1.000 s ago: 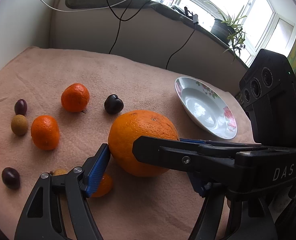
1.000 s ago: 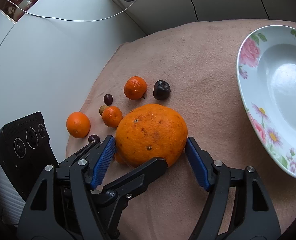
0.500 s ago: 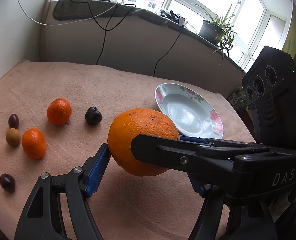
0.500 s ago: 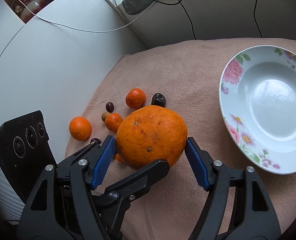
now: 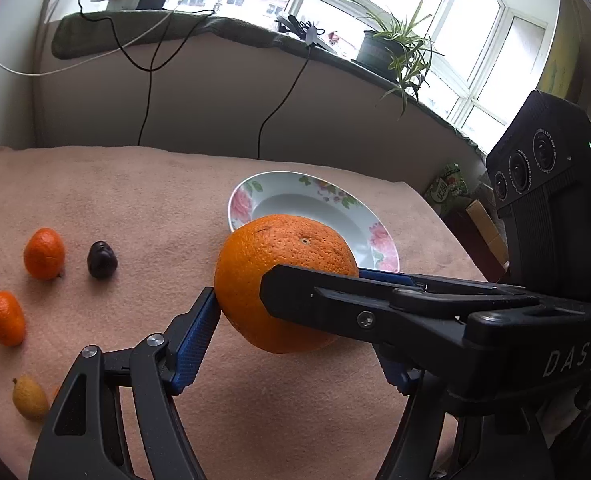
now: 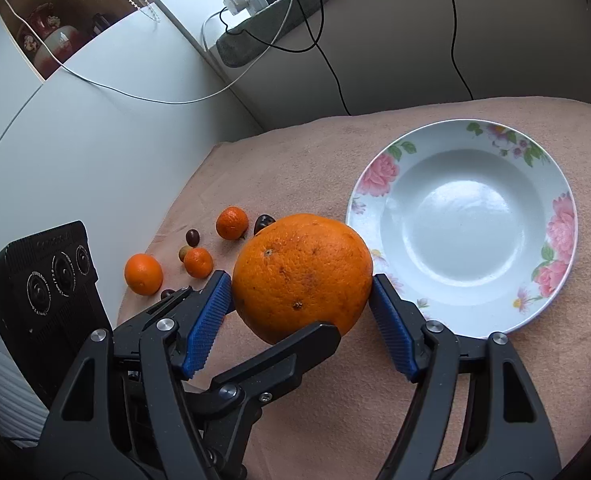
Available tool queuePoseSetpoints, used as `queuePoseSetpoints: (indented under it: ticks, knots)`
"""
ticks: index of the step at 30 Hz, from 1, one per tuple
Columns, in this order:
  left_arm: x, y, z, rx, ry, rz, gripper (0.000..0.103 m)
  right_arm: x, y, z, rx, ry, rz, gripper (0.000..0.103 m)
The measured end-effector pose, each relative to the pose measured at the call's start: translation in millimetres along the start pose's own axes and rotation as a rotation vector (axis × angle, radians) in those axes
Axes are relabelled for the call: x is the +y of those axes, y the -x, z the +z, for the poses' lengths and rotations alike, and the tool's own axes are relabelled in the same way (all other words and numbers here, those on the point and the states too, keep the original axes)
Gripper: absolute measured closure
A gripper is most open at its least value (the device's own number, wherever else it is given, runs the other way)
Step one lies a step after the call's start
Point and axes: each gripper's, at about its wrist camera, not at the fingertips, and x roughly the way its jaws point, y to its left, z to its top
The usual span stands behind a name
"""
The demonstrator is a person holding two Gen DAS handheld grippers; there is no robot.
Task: Organize fruits
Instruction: 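Lift the large orange with the right tool and carry it over the plate, then lower the orange onto the plate and open the right tool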
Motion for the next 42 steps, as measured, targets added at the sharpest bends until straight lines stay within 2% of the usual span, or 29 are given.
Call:
queuePoseSetpoints:
  ticks: [9, 32, 42]
  knots:
    - [-17, -22, 4, 0.030, -0.020, -0.033, 0.031, -20, 13, -2, -0.012, -0.038, -0.034, 0.029]
    - [-27, -37, 5, 0.067, -0.031, -0.051, 0.031, -46, 20, -1, -0.019, -0.093, -0.045, 0.029]
    - [-27, -29, 9, 0.037, -0.038, -0.050, 0.031, -50, 46, 8, -0.113, -0.095, -0.098, 0.029]
